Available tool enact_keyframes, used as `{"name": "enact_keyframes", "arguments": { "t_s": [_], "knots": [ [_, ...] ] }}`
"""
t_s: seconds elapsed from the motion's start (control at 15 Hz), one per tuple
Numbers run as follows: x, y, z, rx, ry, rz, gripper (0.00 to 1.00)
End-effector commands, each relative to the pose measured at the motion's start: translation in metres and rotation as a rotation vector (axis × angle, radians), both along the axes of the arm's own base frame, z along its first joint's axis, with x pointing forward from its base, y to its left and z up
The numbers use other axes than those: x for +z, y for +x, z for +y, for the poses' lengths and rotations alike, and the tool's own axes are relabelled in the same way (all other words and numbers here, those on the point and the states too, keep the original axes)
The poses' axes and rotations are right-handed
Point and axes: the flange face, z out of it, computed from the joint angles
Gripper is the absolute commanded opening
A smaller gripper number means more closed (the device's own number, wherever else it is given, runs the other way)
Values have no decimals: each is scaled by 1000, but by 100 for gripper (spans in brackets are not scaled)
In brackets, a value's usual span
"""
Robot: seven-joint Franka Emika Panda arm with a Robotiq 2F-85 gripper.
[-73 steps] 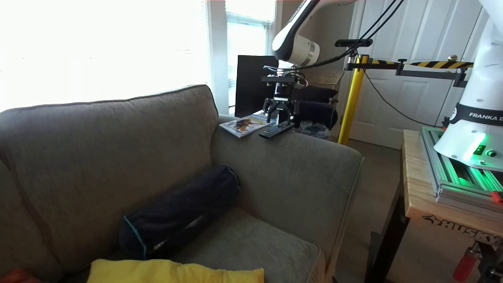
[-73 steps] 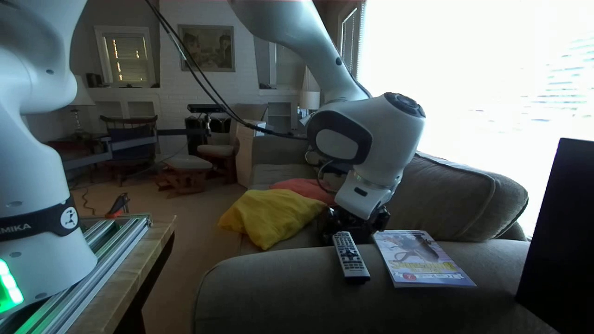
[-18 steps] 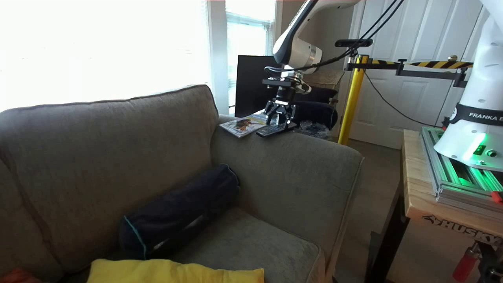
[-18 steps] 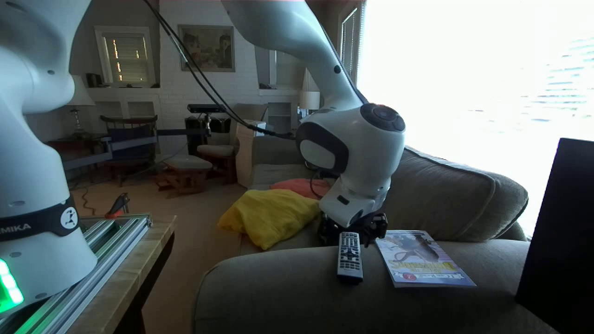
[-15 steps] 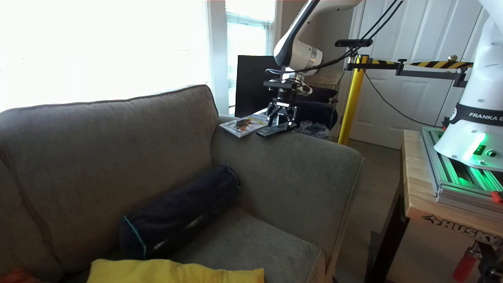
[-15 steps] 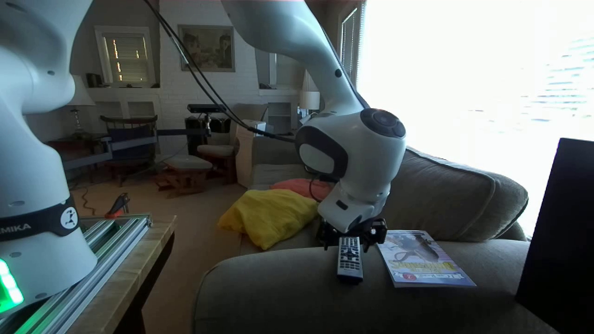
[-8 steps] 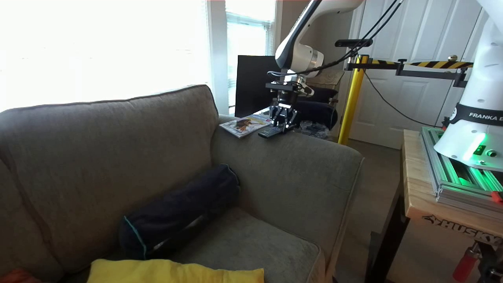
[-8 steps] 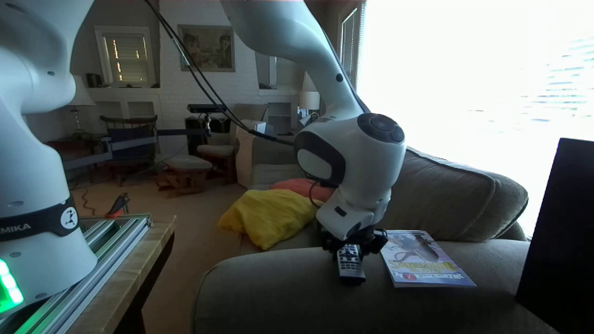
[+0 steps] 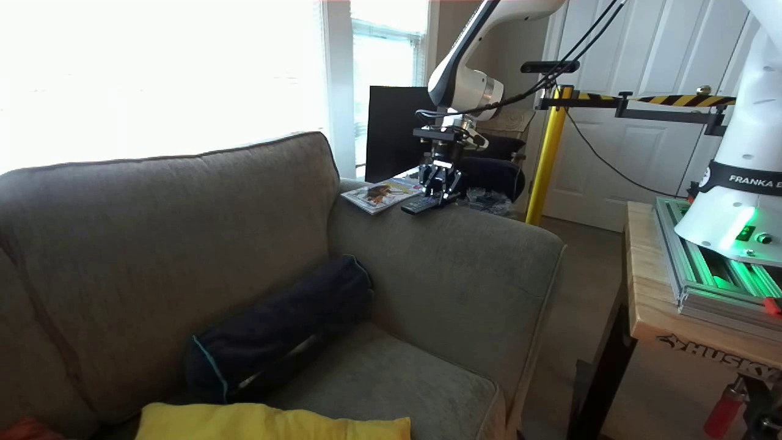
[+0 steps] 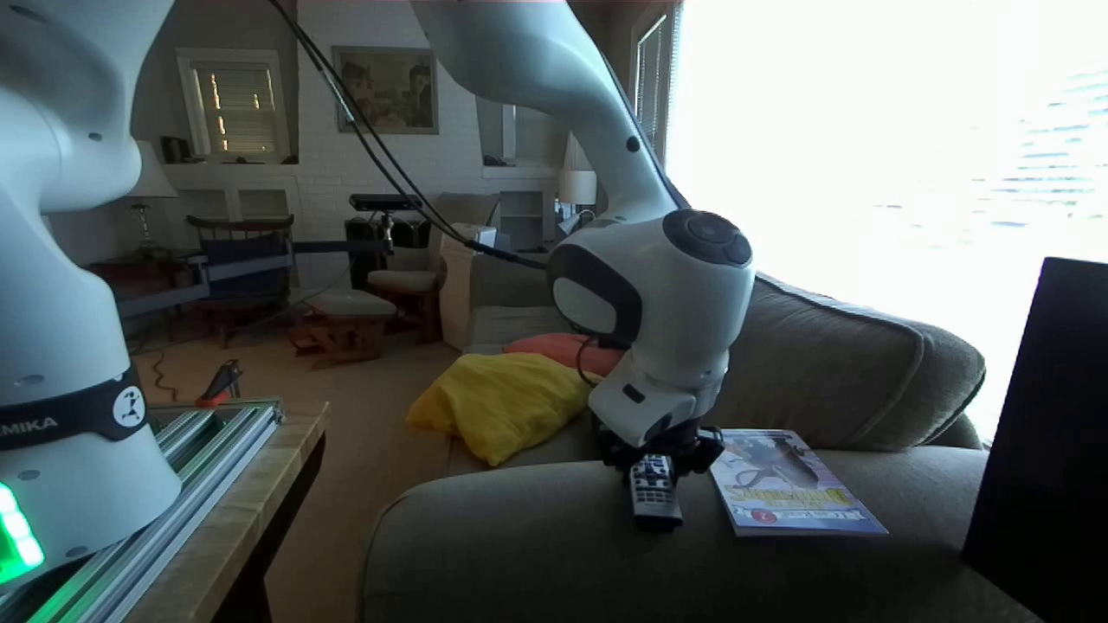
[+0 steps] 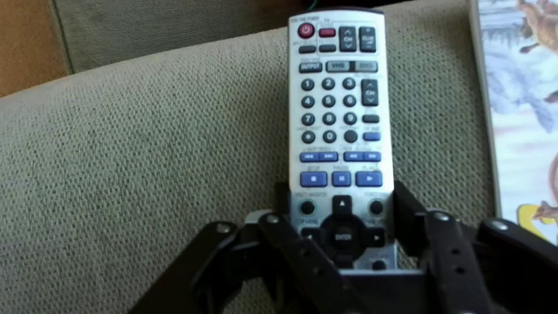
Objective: Put the remote on the side table
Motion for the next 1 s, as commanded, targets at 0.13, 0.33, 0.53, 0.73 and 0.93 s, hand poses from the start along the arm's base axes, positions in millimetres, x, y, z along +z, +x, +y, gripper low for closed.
{"name": "enact_keyframes", "arguments": {
  "t_s": [0.13, 0.33, 0.53, 0.73, 0.93],
  "knots": [
    [0, 0, 0, 0, 0, 1, 56],
    [0, 0, 0, 0, 0, 1, 56],
    [0, 0, 0, 0, 0, 1, 31],
    [11, 19, -9, -133, 36, -7, 31],
    [22, 33, -26, -176, 25, -15, 31]
  ]
}}
